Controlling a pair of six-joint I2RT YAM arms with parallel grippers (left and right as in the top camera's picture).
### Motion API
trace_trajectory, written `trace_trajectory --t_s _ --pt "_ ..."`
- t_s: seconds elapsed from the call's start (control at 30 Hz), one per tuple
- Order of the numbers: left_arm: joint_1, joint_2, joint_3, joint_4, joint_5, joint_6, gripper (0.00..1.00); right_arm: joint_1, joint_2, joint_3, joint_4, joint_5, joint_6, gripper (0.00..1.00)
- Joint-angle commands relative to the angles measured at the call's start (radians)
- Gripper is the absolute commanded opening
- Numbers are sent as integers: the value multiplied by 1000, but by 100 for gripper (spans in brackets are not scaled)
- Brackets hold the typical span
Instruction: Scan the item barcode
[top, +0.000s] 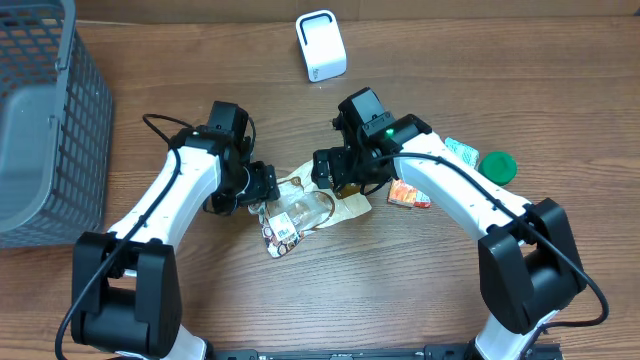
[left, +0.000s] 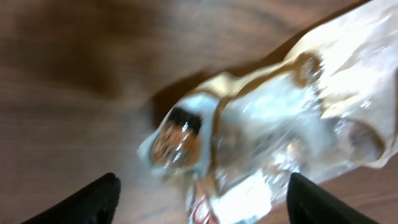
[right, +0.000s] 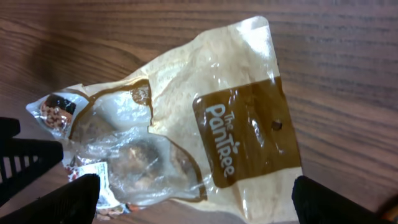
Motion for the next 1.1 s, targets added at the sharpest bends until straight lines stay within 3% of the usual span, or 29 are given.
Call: trace_trajectory --t_s 0.0,0.67,1.07 --pt "-23 8 -41 40 15 -11 75 0 -17 -41 37 22 -26 100" --pt "-23 8 -158 164 -19 -91 72 2 -17 -182 212 22 13 100" --pt "-27 8 -208 208 -19 -105 67 19 -17 -212 220 -12 66 100"
